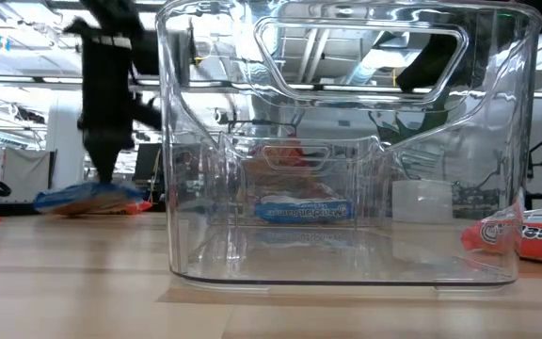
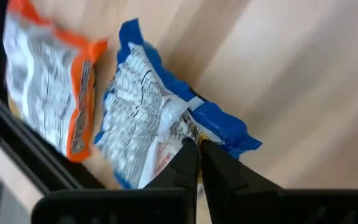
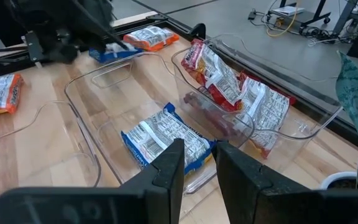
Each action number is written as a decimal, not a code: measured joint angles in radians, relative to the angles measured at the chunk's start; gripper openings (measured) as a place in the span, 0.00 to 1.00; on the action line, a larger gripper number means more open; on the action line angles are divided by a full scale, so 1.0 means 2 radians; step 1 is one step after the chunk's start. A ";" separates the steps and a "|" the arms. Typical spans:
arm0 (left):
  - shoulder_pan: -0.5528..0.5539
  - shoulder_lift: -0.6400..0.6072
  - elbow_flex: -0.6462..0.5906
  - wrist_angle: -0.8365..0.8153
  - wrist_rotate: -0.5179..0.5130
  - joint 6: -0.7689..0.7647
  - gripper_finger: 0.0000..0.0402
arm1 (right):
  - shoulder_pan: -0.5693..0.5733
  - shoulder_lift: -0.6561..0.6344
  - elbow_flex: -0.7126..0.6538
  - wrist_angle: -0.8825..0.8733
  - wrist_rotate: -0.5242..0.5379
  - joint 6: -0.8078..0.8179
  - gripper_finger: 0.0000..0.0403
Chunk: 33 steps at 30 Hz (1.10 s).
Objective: Sort Maruchan noodles
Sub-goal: Put the top blue noodle pack into the middle transparent bin
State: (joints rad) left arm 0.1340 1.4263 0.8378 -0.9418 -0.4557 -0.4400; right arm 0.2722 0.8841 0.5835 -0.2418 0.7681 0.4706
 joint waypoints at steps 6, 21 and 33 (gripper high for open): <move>-0.067 -0.076 0.057 -0.026 -0.018 -0.008 0.00 | 0.000 0.000 0.000 0.000 0.000 0.000 0.29; -0.147 -0.004 0.253 0.046 -0.103 0.227 0.00 | 0.000 0.000 0.000 0.003 0.000 0.000 0.29; -0.133 0.108 0.280 0.086 -0.104 0.341 0.00 | 0.000 0.000 0.000 -0.001 0.000 0.000 0.29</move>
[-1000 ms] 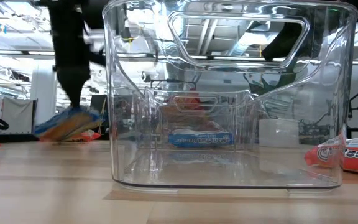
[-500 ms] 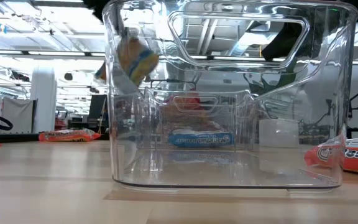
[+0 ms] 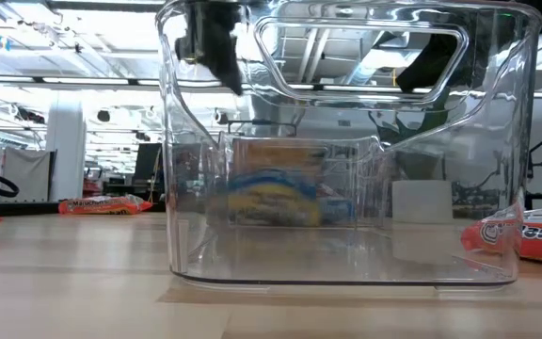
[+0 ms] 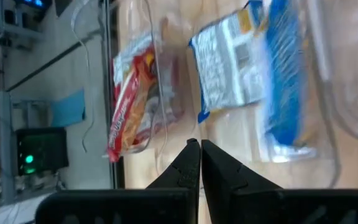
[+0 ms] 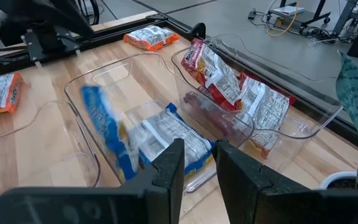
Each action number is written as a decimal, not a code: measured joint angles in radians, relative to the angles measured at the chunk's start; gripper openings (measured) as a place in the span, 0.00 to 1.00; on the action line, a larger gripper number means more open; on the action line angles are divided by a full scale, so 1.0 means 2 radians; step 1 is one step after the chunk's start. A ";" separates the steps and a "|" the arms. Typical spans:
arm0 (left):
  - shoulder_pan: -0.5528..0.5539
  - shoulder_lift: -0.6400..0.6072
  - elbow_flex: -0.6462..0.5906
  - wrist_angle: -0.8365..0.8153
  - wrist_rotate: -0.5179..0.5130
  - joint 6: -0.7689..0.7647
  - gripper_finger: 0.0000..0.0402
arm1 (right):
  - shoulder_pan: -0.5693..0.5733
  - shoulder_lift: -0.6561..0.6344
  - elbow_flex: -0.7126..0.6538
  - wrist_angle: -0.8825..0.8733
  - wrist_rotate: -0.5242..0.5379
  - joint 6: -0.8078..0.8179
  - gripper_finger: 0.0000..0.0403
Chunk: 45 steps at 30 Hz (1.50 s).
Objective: Sort Maruchan noodles
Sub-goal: Put the top blue noodle pack into the middle transparent bin, then put the bottom left orange noodle pack into the bottom transparent bin
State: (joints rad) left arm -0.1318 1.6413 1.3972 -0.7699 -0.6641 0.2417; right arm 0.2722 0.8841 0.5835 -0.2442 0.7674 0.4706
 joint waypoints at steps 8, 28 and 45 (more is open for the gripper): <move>0.009 -0.002 0.000 -0.002 -0.001 -0.004 0.04 | 0.000 0.000 0.000 0.000 0.000 0.000 0.29; -0.040 -0.331 -0.242 0.163 0.160 -0.195 0.51 | 0.000 0.000 0.000 0.000 0.000 0.000 0.29; -0.241 -0.189 -0.285 0.073 0.307 -0.337 0.51 | 0.000 0.000 0.000 0.006 0.000 0.001 0.29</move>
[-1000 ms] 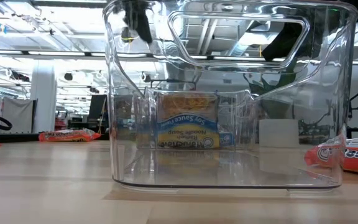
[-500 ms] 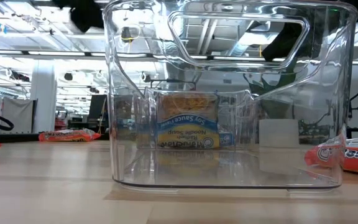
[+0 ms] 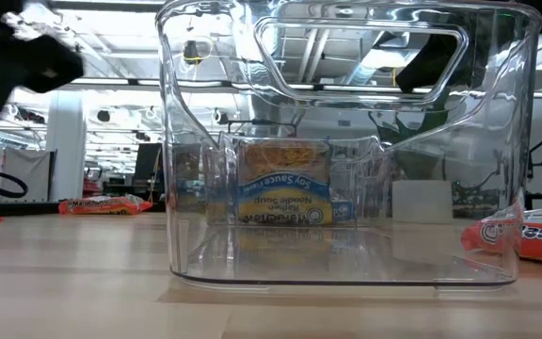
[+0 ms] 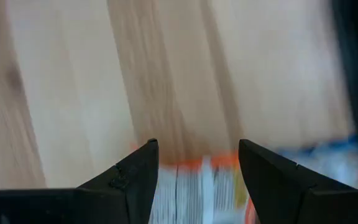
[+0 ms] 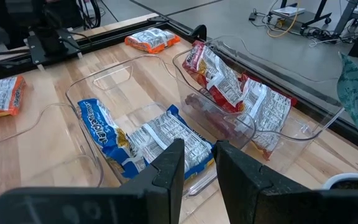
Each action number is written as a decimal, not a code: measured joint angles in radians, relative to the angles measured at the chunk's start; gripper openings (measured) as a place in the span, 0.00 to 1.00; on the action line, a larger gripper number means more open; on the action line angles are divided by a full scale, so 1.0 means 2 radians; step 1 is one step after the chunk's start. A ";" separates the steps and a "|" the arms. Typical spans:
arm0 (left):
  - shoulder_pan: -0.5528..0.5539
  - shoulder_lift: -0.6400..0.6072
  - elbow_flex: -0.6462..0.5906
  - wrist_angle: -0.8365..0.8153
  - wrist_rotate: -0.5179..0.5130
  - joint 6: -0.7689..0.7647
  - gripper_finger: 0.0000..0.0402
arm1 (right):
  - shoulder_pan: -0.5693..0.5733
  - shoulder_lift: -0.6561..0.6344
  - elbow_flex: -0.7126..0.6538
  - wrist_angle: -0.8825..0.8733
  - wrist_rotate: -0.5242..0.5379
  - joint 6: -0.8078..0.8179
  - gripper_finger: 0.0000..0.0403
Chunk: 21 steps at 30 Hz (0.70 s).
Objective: Sort Maruchan noodles
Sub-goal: Put the bottom left orange noodle pack into the bottom transparent bin
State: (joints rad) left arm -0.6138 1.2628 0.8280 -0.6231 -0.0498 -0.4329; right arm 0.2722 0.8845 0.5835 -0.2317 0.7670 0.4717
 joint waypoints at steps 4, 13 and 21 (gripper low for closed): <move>-0.036 0.069 0.044 -0.080 -0.006 0.000 0.51 | 0.000 0.000 0.000 0.001 -0.001 0.000 0.29; -0.063 0.169 0.093 -0.136 -0.008 0.001 0.51 | 0.000 0.000 0.000 0.000 -0.001 0.000 0.29; -0.063 0.216 0.092 -0.152 -0.011 -0.007 0.51 | 0.000 0.000 0.000 0.000 -0.002 0.000 0.29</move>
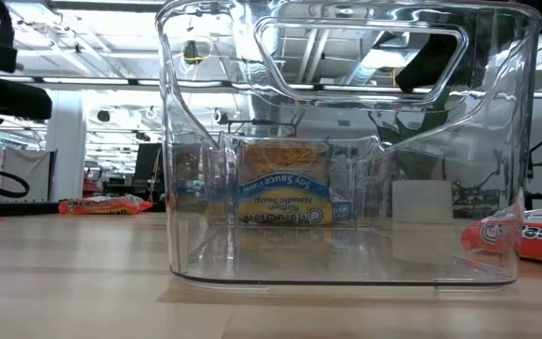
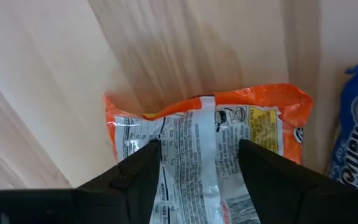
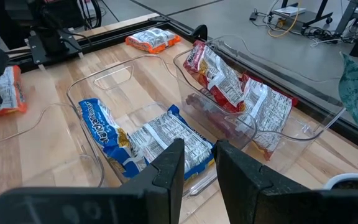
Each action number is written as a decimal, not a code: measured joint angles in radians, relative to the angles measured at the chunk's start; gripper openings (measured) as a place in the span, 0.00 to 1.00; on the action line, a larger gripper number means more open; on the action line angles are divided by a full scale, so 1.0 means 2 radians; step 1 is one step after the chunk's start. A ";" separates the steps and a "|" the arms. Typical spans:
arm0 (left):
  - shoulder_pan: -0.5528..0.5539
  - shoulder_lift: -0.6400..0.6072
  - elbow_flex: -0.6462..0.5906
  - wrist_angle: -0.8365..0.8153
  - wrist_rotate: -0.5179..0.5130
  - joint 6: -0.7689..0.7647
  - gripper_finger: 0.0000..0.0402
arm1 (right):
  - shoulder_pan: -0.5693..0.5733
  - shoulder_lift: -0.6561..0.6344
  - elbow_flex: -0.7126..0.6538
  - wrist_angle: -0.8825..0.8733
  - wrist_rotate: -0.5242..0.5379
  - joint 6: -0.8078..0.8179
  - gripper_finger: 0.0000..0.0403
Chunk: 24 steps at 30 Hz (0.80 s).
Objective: Sort Maruchan noodles
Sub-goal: Put the bottom left orange noodle pack into the bottom transparent bin
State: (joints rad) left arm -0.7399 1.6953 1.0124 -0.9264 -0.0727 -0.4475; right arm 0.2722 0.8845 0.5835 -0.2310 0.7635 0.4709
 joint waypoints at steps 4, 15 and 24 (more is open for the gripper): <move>0.000 0.002 0.001 -0.004 -0.014 -0.006 0.39 | 0.000 0.000 0.000 0.000 0.000 0.000 0.29; 0.002 0.000 0.042 -0.065 -0.055 0.010 0.00 | 0.000 0.000 0.000 0.000 0.000 0.000 0.29; 0.002 -0.013 0.142 -0.146 -0.148 0.026 0.00 | 0.000 0.000 0.000 0.000 0.000 0.000 0.29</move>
State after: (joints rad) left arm -0.7361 1.6684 1.2964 -1.2194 -0.3686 -0.3958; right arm 0.2722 0.8845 0.5835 -0.2302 0.7635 0.4709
